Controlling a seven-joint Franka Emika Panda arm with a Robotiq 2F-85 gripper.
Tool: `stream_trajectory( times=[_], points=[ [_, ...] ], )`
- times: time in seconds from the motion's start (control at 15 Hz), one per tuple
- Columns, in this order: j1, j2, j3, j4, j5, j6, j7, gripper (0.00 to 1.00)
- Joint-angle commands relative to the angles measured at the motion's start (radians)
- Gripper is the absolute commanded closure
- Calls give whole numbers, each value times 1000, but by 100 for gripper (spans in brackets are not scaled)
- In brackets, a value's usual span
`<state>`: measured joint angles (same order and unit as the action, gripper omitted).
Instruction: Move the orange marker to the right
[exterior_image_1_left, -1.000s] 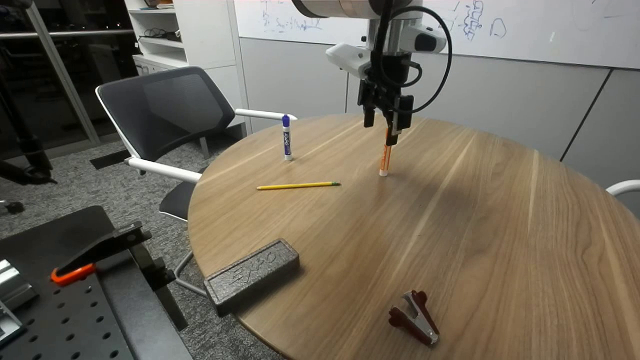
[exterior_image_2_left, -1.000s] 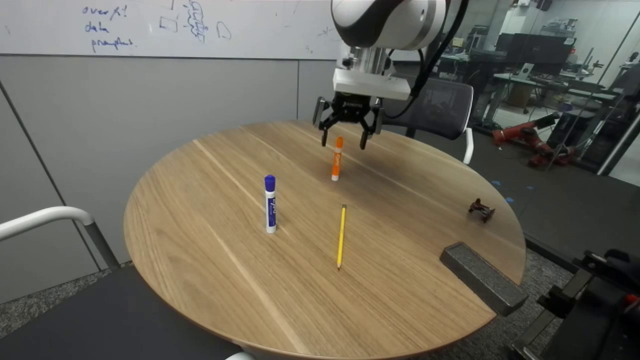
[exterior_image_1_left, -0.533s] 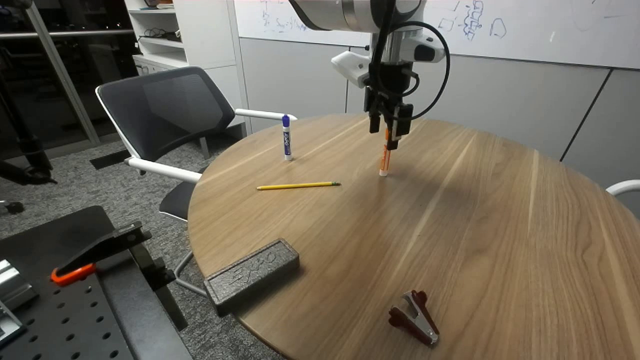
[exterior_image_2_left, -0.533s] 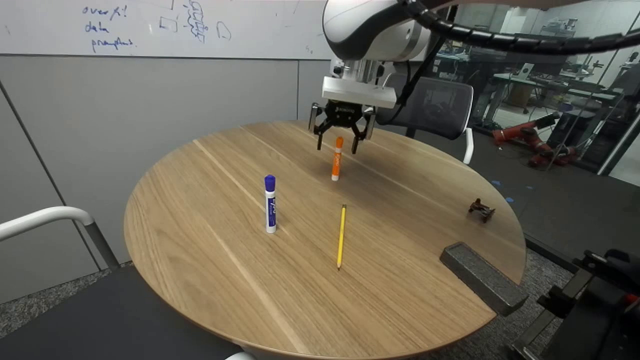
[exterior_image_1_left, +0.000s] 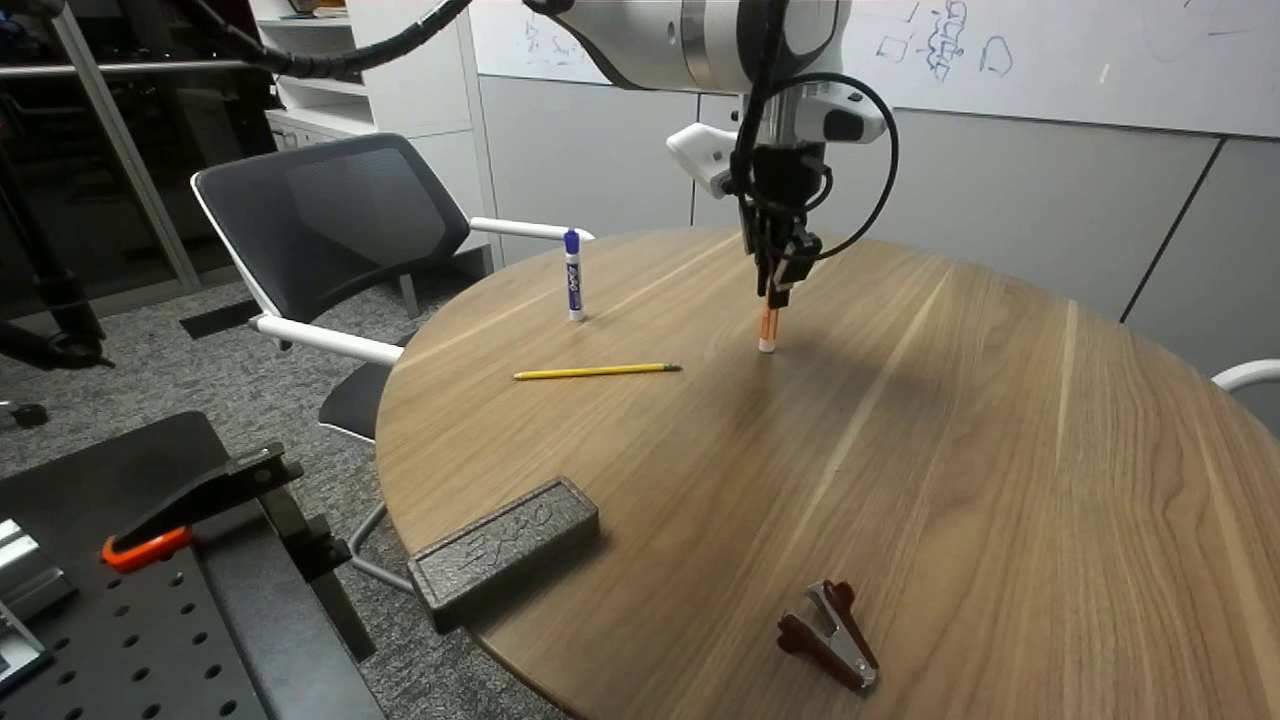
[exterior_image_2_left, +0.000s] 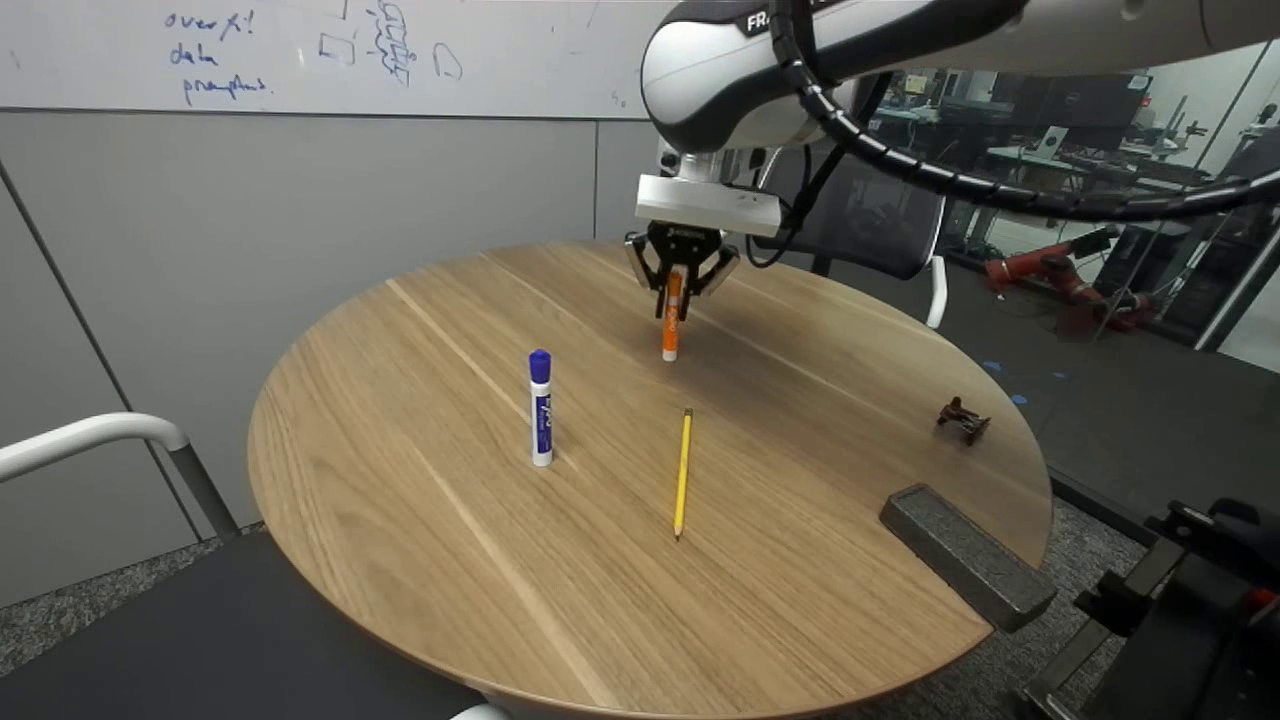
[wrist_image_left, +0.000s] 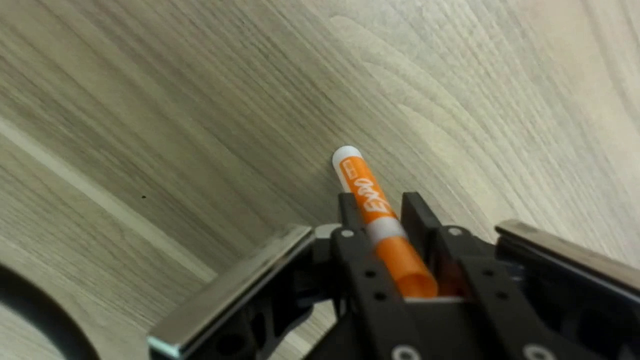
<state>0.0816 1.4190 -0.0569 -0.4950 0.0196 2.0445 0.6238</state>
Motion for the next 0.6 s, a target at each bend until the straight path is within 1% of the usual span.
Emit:
stream_trajectory(
  times=[0.0, 0.07, 0.13, 0.33, 0.53],
  points=[
    [17, 64, -28, 123, -22, -50, 32, 99],
    [17, 60, -27, 131, -21, -71, 27, 96],
    [15, -12, -21, 33, -18, -54, 9, 95],
    [-26, -77, -20, 27, -17, -153, -56, 95],
    [-72, -126, -46, 13, -41, -289, -138, 95]
  ],
)
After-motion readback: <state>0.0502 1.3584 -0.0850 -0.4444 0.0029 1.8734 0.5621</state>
